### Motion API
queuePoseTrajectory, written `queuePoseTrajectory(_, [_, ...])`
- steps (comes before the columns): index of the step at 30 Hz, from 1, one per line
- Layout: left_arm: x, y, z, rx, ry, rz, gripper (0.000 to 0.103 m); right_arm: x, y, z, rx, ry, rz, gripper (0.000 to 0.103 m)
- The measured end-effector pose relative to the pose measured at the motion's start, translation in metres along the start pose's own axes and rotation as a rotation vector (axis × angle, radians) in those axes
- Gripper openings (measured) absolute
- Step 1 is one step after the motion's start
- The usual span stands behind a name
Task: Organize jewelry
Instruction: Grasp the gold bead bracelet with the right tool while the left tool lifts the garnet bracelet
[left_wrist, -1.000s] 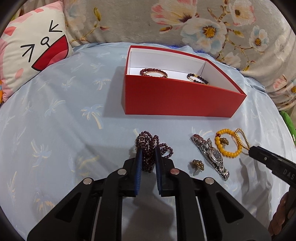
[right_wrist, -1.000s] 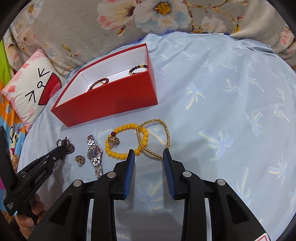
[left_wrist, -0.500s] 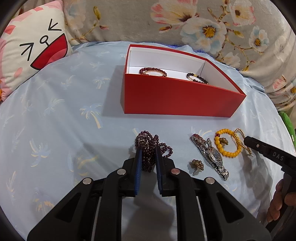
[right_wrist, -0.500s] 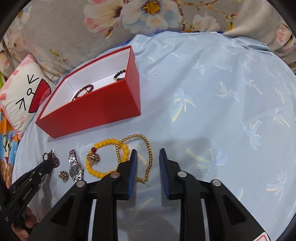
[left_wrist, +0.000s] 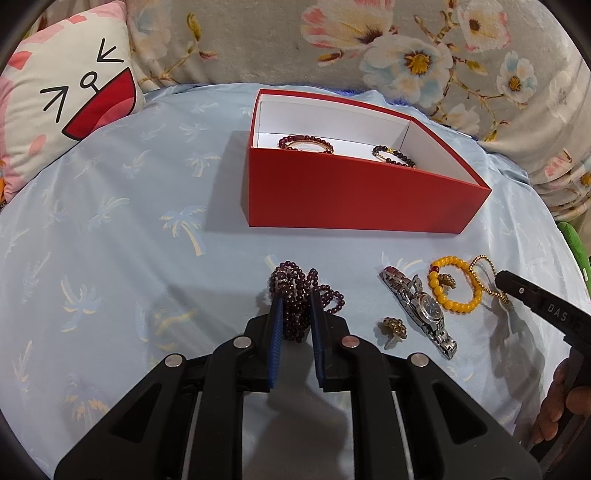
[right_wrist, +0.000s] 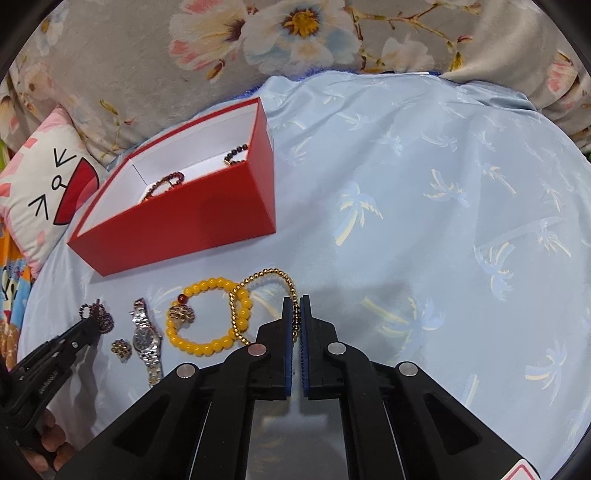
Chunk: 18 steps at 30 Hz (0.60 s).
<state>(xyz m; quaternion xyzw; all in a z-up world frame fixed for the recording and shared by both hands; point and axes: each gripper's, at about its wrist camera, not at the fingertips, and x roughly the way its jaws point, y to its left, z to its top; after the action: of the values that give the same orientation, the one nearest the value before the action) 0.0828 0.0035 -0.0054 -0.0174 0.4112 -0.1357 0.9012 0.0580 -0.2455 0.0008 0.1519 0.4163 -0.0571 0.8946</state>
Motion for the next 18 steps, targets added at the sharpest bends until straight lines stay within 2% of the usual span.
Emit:
queuePoseTrajectory(3, [-0.004, 0.001, 0.000, -0.021, 0.007, -0.018, 0.012, -0.014, 0.004, 0.006, 0.002, -0.028, 0.022, 0.003])
queuePoseTrajectory(4, [-0.008, 0.001, 0.002, -0.027, 0.002, -0.029, 0.007, -0.021, 0.004, 0.009, 0.005, -0.040, 0.036, 0.003])
queuePoseTrajectory(7, [-0.022, 0.002, 0.008, -0.029, -0.018, -0.043, 0.003, -0.038, 0.009, 0.018, 0.015, -0.081, 0.061, 0.003])
queuePoseTrajectory(12, [-0.040, 0.003, 0.016, -0.034, -0.042, -0.064, 0.000, -0.058, 0.017, 0.028, 0.010, -0.130, 0.082, 0.003])
queuePoseTrajectory(16, [-0.042, 0.006, 0.015, -0.041, -0.030, -0.067, 0.001, -0.063, 0.020, 0.028, 0.007, -0.134, 0.091, 0.003])
queuePoseTrajectory(18, [-0.036, 0.007, 0.012, -0.045, 0.000, -0.075, 0.006, -0.061, 0.020, 0.026, 0.010, -0.127, 0.095, 0.003])
